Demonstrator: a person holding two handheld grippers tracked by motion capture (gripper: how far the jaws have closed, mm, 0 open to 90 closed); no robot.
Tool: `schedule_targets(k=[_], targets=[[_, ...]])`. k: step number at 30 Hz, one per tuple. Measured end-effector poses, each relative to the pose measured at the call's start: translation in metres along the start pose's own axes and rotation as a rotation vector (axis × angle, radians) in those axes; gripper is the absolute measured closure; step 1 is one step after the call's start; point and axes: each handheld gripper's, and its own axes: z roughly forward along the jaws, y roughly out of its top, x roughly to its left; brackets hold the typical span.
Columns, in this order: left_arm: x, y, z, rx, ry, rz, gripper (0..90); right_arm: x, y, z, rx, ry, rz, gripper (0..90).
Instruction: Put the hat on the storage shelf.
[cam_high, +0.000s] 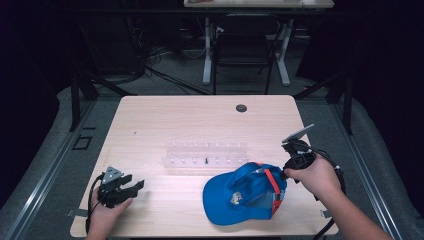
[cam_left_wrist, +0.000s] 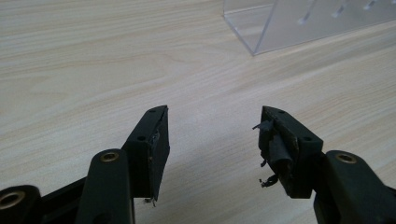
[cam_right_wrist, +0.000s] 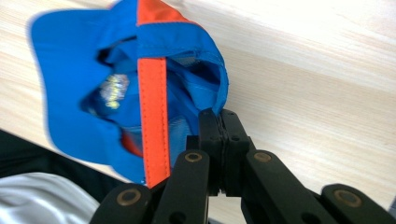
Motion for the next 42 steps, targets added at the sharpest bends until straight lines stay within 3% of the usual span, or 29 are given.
schedule_targets(k=[4,8,15,17,26,27,28,31,33,34,35,42], targets=[[0.0,0.0,0.0,0.0,0.0,-0.001,43.3,0.008,0.003,-0.015,-0.001,0.033,0.017,89.8],[0.0,0.0,0.0,0.0,0.001,0.0,43.3,0.014,0.006,-0.028,0.006,0.037,-0.001,89.8],[0.0,0.0,0.0,0.008,-0.003,0.001,43.4,0.025,0.01,-0.046,-0.019,0.046,0.036,89.8],[0.0,0.0,0.0,0.007,-0.003,0.001,43.4,0.026,0.012,-0.054,0.001,0.062,0.024,89.8],[0.0,0.0,0.0,0.006,-0.005,0.001,43.4,0.035,0.017,-0.075,0.022,0.096,0.066,89.8],[0.0,0.0,0.0,0.006,-0.006,0.001,43.5,0.037,0.017,-0.076,0.011,0.106,0.084,89.8],[0.0,0.0,0.0,0.007,-0.005,0.001,43.5,0.037,0.018,-0.08,0.018,0.148,0.099,89.8],[0.0,0.0,0.0,0.007,-0.005,0.002,43.6,0.035,0.018,-0.083,0.037,0.187,0.099,89.9],[-0.001,0.0,0.0,0.007,-0.005,0.002,43.6,0.033,0.018,-0.085,0.04,0.254,0.115,89.8],[-0.001,0.0,0.0,0.007,-0.005,0.002,43.6,0.033,0.018,-0.085,0.04,0.254,0.115,89.8],[-0.001,0.0,0.0,0.007,-0.005,0.002,43.6,0.034,0.017,-0.085,0.02,0.271,0.144,89.9],[-0.002,0.0,-0.001,0.02,-0.008,0.0,43.7,0.032,0.012,-0.082,0.012,0.397,0.181,89.9]])
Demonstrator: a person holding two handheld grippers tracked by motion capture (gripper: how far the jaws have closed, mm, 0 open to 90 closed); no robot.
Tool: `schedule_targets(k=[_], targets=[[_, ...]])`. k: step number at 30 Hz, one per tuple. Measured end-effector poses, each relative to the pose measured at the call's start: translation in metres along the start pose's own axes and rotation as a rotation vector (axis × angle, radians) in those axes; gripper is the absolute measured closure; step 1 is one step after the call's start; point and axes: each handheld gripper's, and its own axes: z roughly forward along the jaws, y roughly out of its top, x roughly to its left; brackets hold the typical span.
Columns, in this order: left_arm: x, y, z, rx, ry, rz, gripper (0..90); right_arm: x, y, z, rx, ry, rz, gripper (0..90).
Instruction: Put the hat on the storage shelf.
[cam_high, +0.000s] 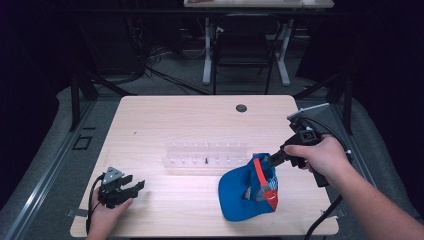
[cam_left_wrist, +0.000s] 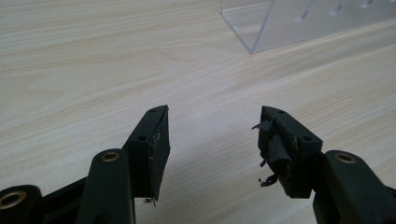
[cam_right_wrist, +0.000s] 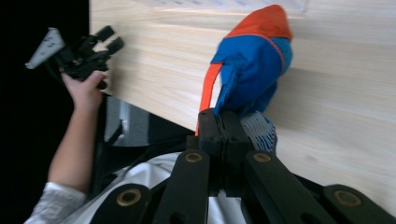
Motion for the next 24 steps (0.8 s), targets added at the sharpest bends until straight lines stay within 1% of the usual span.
schedule_targets(k=[1,2,3,4,5,6,7,8,9,10,11,13,14,15,16,17,18,19,20,21,24], targets=[[0.0,0.0,0.0,-0.001,0.0,-0.001,43.7,-0.001,-0.001,0.0,0.007,0.036,0.005,89.9],[-0.001,0.0,0.0,-0.005,-0.003,-0.001,43.7,-0.001,-0.001,0.0,0.007,0.036,0.005,89.9],[-0.001,-0.001,0.001,-0.011,-0.001,0.0,43.7,-0.001,-0.002,0.0,0.006,0.08,0.008,89.9],[-0.001,-0.001,0.001,-0.011,-0.001,0.0,43.7,-0.001,-0.002,0.0,0.006,0.08,0.008,89.9],[-0.001,-0.001,0.001,-0.01,-0.001,0.0,43.7,-0.003,-0.002,0.0,0.01,0.133,0.016,89.9],[-0.002,-0.001,0.001,-0.01,-0.001,0.0,43.7,-0.003,-0.002,0.0,0.01,0.133,0.016,89.9],[-0.002,-0.001,0.0,-0.01,-0.001,0.0,43.7,-0.003,-0.003,0.003,-0.008,0.169,0.015,89.9],[-0.002,-0.001,0.0,-0.005,-0.004,-0.001,43.7,-0.003,-0.003,0.003,-0.008,0.169,0.015,89.9],[-0.002,-0.001,-0.001,-0.007,-0.003,-0.002,43.7,-0.002,-0.003,0.003,-0.006,0.209,0.008,89.9],[-0.002,-0.001,-0.001,-0.007,-0.003,-0.002,43.7,-0.002,-0.003,0.003,-0.006,0.209,0.008,89.9],[-0.003,-0.001,-0.001,-0.016,-0.001,-0.006,43.7,-0.001,-0.003,0.003,-0.009,0.218,-0.002,89.9],[-0.004,-0.001,-0.002,-0.017,0.0,-0.006,43.7,0.002,-0.003,0.001,-0.019,0.25,-0.022,89.9],[-0.004,-0.001,-0.002,-0.019,-0.003,-0.005,43.7,0.007,-0.003,-0.002,-0.031,0.28,-0.041,89.9],[-0.006,0.0,-0.003,-0.025,0.002,0.002,43.9,0.01,-0.003,-0.003,-0.042,0.289,-0.037,89.9],[-0.006,0.0,-0.003,-0.025,0.002,0.002,46.2,0.01,-0.003,-0.003,-0.042,0.289,-0.037,89.9],[-0.008,0.001,-0.003,-0.019,0.006,0.005,46.2,0.013,-0.002,-0.005,-0.043,0.296,-0.05,89.9],[-0.01,0.001,-0.003,-0.025,0.003,0.009,46.5,0.016,-0.002,-0.006,-0.051,0.309,-0.056,89.9],[-0.012,0.001,-0.004,-0.033,-0.006,0.008,46.5,0.021,0.0,-0.008,-0.069,0.338,-0.076,89.9],[-0.014,0.002,-0.005,-0.031,-0.016,0.016,46.3,0.024,0.001,-0.008,-0.074,0.351,-0.08,89.9],[-0.019,0.003,-0.007,-0.044,-0.028,0.026,46.0,0.026,0.002,-0.009,-0.076,0.358,-0.087,89.9],[-0.024,0.004,-0.007,-0.057,-0.044,0.028,44.8,0.031,0.006,-0.011,-0.095,0.383,-0.099,89.9]])
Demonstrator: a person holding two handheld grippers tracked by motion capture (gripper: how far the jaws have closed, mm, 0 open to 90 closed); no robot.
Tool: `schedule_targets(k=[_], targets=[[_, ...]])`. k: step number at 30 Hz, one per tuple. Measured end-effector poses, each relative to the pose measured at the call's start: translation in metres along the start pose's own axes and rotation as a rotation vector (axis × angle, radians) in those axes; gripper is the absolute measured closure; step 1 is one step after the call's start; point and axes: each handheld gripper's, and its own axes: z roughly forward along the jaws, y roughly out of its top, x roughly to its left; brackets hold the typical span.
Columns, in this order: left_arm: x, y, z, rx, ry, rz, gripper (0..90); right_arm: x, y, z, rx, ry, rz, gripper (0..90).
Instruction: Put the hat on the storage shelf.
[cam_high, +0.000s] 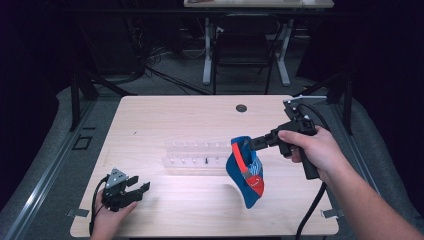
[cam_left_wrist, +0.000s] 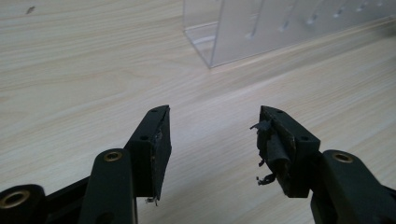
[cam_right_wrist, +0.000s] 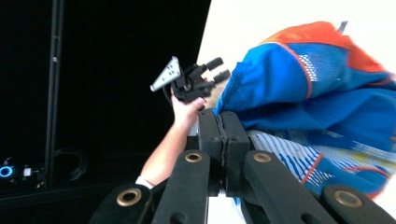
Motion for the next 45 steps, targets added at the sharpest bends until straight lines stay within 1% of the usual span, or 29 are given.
schedule_targets(k=[1,2,4,6,7,8,11,14,15,16,17,18,19,20,21,22,24,26,27,30,31,32,35,37,38,39,42,43,45], targets=[[-0.005,0.001,-0.001,-0.005,-0.016,0.005,44.5,0.002,0.002,0.0,-0.006,0.006,-0.002,89.9],[-0.005,0.001,-0.001,-0.005,-0.016,0.005,44.3,0.003,0.003,-0.001,-0.015,0.01,-0.006,89.9],[-0.01,0.003,-0.002,-0.002,-0.022,0.028,43.6,0.005,0.007,-0.004,-0.029,0.022,-0.011,89.9],[-0.013,0.005,-0.003,-0.01,-0.029,0.037,43.2,0.006,0.009,-0.005,-0.039,0.025,-0.008,89.9],[-0.016,0.007,-0.003,-0.023,-0.039,0.033,42.8,0.009,0.014,-0.006,-0.06,0.033,-0.009,89.9],[-0.016,0.007,-0.003,-0.023,-0.039,0.033,42.6,0.009,0.014,-0.006,-0.06,0.033,-0.009,89.9],[-0.022,0.01,-0.004,-0.038,-0.058,0.04,41.6,0.019,0.023,-0.005,-0.082,0.061,-0.022,89.9],[-0.026,0.012,-0.006,-0.053,-0.059,0.042,40.6,0.024,0.027,-0.004,-0.092,0.074,-0.028,89.9],[-0.031,0.017,-0.008,-0.068,-0.058,0.061,40.6,0.028,0.031,-0.002,-0.096,0.079,-0.032,89.9],[-0.031,0.017,-0.008,-0.068,-0.058,0.061,40.6,0.028,0.031,-0.002,-0.096,0.079,-0.032,89.9],[-0.038,0.023,-0.01,-0.093,-0.076,0.071,40.5,0.031,0.035,0.001,-0.101,0.084,-0.036,89.9],[-0.038,0.023,-0.01,-0.093,-0.076,0.071,40.5,0.031,0.035,0.001,-0.101,0.084,-0.036,89.9],[-0.046,0.031,-0.013,-0.119,-0.093,0.083,40.5,0.033,0.038,0.004,-0.111,0.091,-0.034,89.9],[-0.046,0.031,-0.013,-0.119,-0.093,0.083,40.5,0.033,0.038,0.004,-0.111,0.091,-0.034,89.9],[-0.054,0.04,-0.016,-0.142,-0.107,0.103,40.7,0.036,0.042,0.007,-0.11,0.099,-0.04,89.9],[-0.054,0.04,-0.016,-0.142,-0.107,0.103,41.4,0.036,0.042,0.007,-0.11,0.099,-0.04,89.9],[-0.063,0.051,-0.017,-0.168,-0.126,0.129,43.1,0.038,0.045,0.01,-0.117,0.113,-0.041,89.9],[-0.072,0.063,-0.018,-0.192,-0.147,0.137,43.1,0.041,0.051,0.014,-0.128,0.118,-0.042,89.9],[-0.08,0.073,-0.018,-0.195,-0.161,0.157,43.1,0.041,0.051,0.014,-0.128,0.118,-0.042,89.9],[-0.095,0.088,-0.018,-0.215,-0.184,0.196,43.2,0.044,0.057,0.017,-0.145,0.127,-0.041,89.9],[-0.106,0.097,-0.018,-0.218,-0.201,0.229,43.2,0.046,0.059,0.02,-0.153,0.132,-0.042,89.9],[-0.106,0.097,-0.018,-0.218,-0.201,0.229,43.1,0.046,0.059,0.02,-0.153,0.132,-0.042,89.9],[-0.123,0.107,-0.012,-0.217,-0.225,0.271,42.8,0.048,0.063,0.025,-0.163,0.144,-0.047,89.9],[-0.136,0.111,-0.004,-0.204,-0.245,0.289,42.7,0.05,0.069,0.032,-0.172,0.152,-0.043,89.9],[-0.136,0.111,-0.004,-0.204,-0.245,0.289,42.7,0.051,0.07,0.034,-0.174,0.155,-0.043,89.9],[-0.143,0.113,0.001,-0.2,-0.244,0.299,42.9,0.052,0.072,0.036,-0.179,0.163,-0.042,89.9],[-0.148,0.114,0.006,-0.192,-0.248,0.303,43.9,0.053,0.075,0.041,-0.177,0.162,-0.047,89.9],[-0.153,0.115,0.012,-0.185,-0.221,0.31,47.0,0.055,0.077,0.046,-0.171,0.168,-0.047,89.9],[-0.154,0.116,0.015,-0.182,-0.224,0.304,48.9,0.055,0.077,0.048,-0.172,0.172,-0.046,89.9]])
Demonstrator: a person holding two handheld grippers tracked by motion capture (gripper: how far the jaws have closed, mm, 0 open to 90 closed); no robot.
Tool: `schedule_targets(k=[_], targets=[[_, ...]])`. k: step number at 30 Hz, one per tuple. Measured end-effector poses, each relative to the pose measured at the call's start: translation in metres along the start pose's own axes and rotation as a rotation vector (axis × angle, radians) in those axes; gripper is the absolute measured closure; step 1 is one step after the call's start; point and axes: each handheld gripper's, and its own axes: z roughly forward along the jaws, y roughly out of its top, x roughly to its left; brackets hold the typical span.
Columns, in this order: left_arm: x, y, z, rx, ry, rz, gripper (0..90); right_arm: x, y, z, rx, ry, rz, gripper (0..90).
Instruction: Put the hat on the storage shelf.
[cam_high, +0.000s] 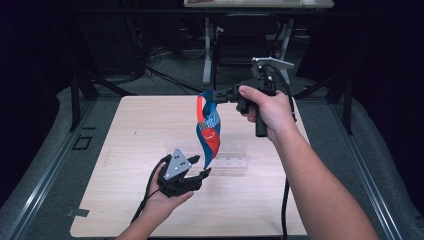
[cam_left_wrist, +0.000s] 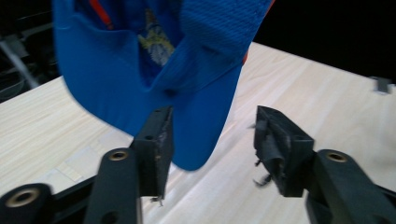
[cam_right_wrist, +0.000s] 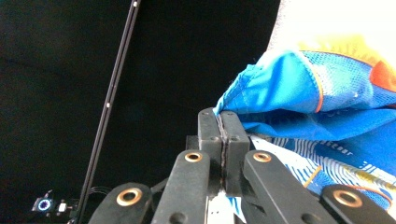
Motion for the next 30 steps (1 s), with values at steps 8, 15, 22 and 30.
schedule_targets(k=[8,15,22,30], targets=[[0.002,0.002,0.012,0.046,0.091,0.049,81.0,0.001,0.0,0.009,0.004,0.013,-0.005,89.9],[0.018,-0.003,0.005,0.014,0.097,0.028,88.0,-0.002,-0.002,0.01,0.005,0.015,-0.006,89.9],[0.033,-0.01,0.006,0.003,0.048,-0.051,88.1,-0.01,-0.002,0.017,0.018,0.002,0.0,89.9],[0.034,-0.016,0.014,0.018,0.03,-0.064,88.1,-0.02,-0.005,0.024,0.028,-0.015,0.012,89.8]])
